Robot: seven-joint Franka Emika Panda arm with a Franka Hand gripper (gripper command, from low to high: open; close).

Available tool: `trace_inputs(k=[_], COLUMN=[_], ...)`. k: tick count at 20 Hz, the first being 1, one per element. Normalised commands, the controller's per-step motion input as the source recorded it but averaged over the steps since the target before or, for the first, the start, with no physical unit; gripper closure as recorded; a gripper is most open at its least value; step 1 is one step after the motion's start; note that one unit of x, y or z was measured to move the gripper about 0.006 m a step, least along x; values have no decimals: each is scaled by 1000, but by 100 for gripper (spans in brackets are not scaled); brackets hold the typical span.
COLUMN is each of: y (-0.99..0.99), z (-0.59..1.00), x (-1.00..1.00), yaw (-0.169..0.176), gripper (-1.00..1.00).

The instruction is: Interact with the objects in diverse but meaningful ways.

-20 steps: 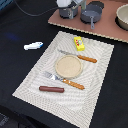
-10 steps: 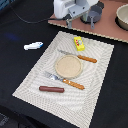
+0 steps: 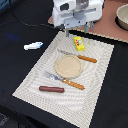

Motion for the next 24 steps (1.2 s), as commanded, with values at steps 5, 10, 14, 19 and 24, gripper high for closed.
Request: trace_inputs(k=[5, 10, 14, 19, 24], y=[119, 27, 9, 0, 0], z=[-46, -81, -113, -158, -161], x=[407, 361, 427, 452, 445], yaw=[0, 0, 0, -5, -7], gripper=[-100, -100, -100, -100, -100])
